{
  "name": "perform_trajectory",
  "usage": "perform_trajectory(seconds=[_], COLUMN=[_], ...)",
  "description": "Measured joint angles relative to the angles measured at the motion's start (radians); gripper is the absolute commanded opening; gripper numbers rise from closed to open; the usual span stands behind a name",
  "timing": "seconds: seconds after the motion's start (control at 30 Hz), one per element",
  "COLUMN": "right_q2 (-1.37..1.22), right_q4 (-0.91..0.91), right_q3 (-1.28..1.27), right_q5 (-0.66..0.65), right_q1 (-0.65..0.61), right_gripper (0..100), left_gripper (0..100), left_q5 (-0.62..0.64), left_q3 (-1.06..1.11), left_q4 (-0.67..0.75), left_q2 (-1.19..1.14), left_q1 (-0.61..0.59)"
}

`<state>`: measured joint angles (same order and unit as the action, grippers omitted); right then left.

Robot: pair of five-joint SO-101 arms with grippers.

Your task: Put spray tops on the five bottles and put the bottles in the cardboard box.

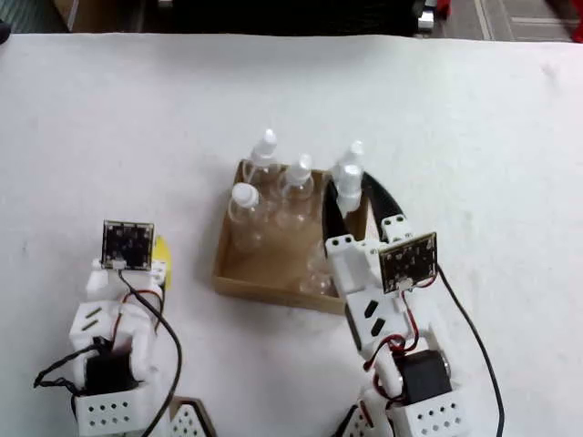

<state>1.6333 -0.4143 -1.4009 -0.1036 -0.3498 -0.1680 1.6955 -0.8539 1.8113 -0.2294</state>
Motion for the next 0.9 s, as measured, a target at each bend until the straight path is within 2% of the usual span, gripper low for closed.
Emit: perform_trajectory(seconds=[0.9], right_q2=[0.000], right_q4=[-0.107], right_q3=[0.003], right_q5=[0.000], right_q1=[0.029], right_gripper=[20.4], left_gripper=[14], left_q5=[0.000], left_q3=[0.000], left_q4=[0.000], left_q2=[0.000], left_q1=[0.000])
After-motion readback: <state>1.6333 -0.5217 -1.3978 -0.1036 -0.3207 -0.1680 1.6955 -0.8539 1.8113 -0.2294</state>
